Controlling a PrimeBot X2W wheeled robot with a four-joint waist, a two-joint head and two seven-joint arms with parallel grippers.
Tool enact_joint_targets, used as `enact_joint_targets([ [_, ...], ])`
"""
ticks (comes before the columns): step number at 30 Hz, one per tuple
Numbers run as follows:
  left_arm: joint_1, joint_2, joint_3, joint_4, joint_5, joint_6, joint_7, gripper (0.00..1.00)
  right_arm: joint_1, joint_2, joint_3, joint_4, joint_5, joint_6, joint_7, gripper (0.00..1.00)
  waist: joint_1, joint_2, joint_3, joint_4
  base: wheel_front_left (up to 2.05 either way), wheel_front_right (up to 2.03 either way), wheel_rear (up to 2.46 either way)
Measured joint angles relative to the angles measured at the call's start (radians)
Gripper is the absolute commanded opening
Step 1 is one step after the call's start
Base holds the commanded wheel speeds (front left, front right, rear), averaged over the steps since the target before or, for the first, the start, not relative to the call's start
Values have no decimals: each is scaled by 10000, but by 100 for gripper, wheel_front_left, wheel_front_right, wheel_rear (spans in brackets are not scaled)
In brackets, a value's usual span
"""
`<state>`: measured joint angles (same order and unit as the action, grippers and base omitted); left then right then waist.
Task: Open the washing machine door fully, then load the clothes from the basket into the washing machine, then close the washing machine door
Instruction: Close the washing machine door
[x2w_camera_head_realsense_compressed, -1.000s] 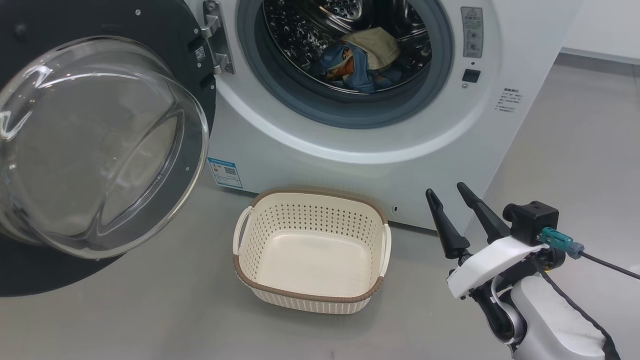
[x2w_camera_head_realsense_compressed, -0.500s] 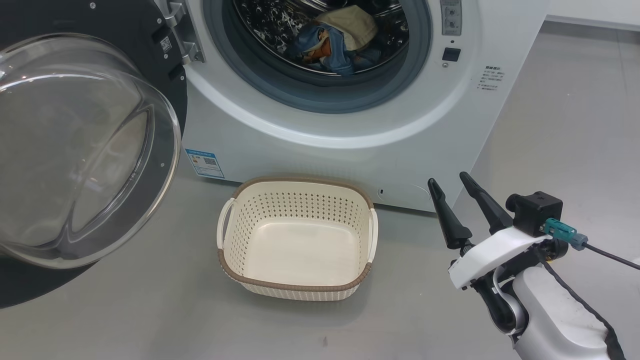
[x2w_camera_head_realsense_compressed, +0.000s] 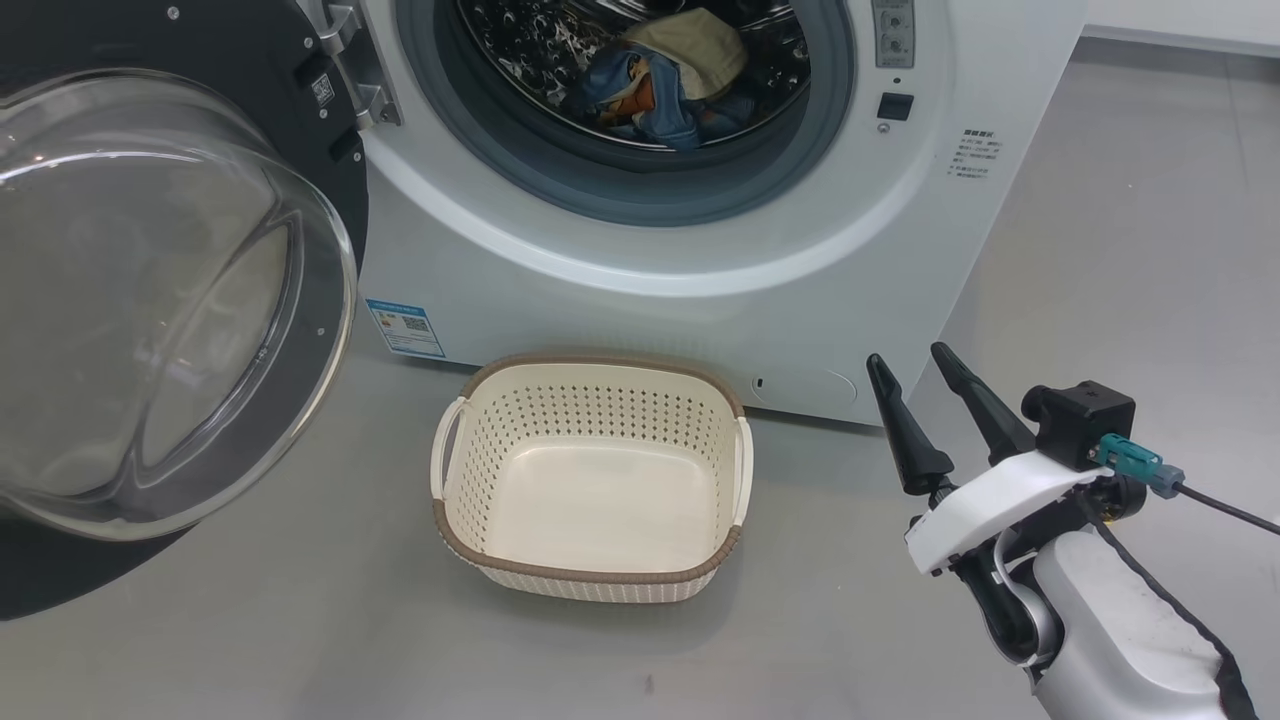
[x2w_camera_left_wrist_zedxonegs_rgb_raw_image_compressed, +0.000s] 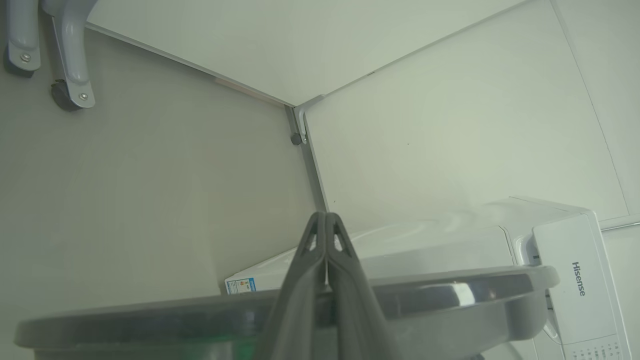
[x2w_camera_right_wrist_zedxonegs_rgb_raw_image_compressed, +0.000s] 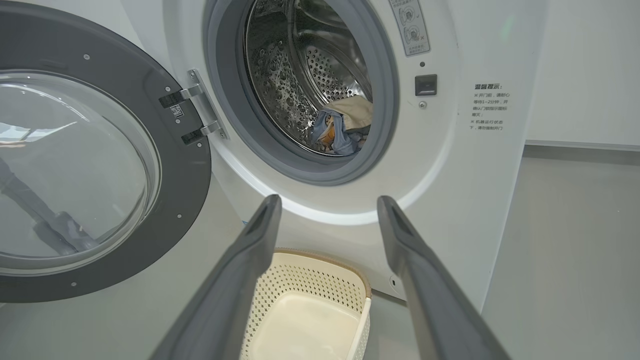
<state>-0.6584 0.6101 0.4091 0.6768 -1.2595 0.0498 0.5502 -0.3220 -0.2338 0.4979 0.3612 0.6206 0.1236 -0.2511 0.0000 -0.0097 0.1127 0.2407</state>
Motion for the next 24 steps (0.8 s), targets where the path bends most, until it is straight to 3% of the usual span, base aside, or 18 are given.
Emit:
enact_joint_targets([
  [16, -43, 222, -1254, 15, -656, -516, 3147, 0, 98, 4, -146, 128, 58, 0, 0, 100, 0, 0, -468, 196, 0, 0, 0],
  [24, -43, 94, -1845, -880, -1262, -924, 4915, 0, 156, 59, -134, 153, 144, 0, 0, 100, 0, -1, -677, 306, 0, 0, 0],
])
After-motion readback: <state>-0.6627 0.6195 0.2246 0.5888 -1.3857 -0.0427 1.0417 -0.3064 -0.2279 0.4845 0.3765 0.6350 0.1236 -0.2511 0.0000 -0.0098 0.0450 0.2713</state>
